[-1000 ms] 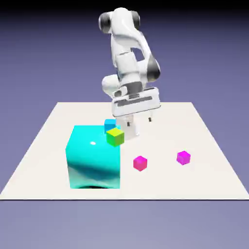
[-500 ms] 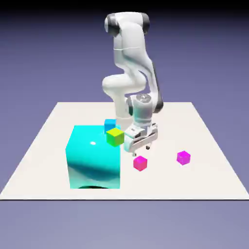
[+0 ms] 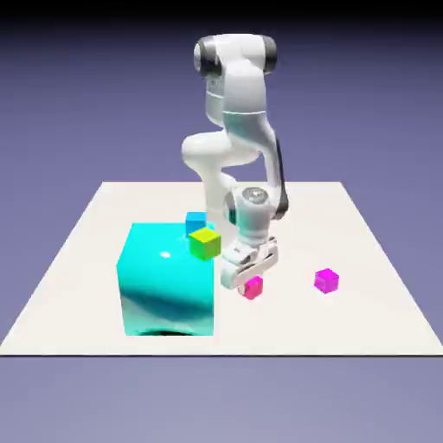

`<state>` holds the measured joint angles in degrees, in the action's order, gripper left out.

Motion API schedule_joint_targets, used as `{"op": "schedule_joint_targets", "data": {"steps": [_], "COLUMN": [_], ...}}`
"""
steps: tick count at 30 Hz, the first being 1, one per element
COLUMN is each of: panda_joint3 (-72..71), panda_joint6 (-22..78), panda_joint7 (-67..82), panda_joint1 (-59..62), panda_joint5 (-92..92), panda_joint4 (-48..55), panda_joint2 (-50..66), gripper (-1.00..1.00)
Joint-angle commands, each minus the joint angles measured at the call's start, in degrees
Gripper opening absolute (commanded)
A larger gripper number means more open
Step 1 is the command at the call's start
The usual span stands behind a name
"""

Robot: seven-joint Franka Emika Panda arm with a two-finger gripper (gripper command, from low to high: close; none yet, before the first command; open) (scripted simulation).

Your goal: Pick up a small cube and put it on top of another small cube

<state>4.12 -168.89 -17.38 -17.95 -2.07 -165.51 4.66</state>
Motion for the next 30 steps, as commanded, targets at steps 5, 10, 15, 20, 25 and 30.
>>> {"op": "schedule_joint_targets", "data": {"steps": [5,10,15,20,25,30], "panda_joint3": [1.0,-5.8,-12.5,-6.4,3.6,10.3], "panda_joint6": [5.8,17.8,30.2,42.7,50.4,56.3], "panda_joint7": [-0.7,0.1,2.1,3.7,2.6,1.5], "panda_joint1": [-0.8,6.4,13.2,12.6,8.9,6.7], "panda_joint5": [-1.1,-2.8,-6.7,-5.8,-4.3,-3.9], "panda_joint4": [-1.1,5.8,13.4,23.6,29.0,32.5], "panda_joint2": [-7.0,-11.5,-15.6,-19.7,-22.3,-24.2], "gripper": [-1.00,-1.00,-1.00,-1.00,-1.00,-1.00]}}
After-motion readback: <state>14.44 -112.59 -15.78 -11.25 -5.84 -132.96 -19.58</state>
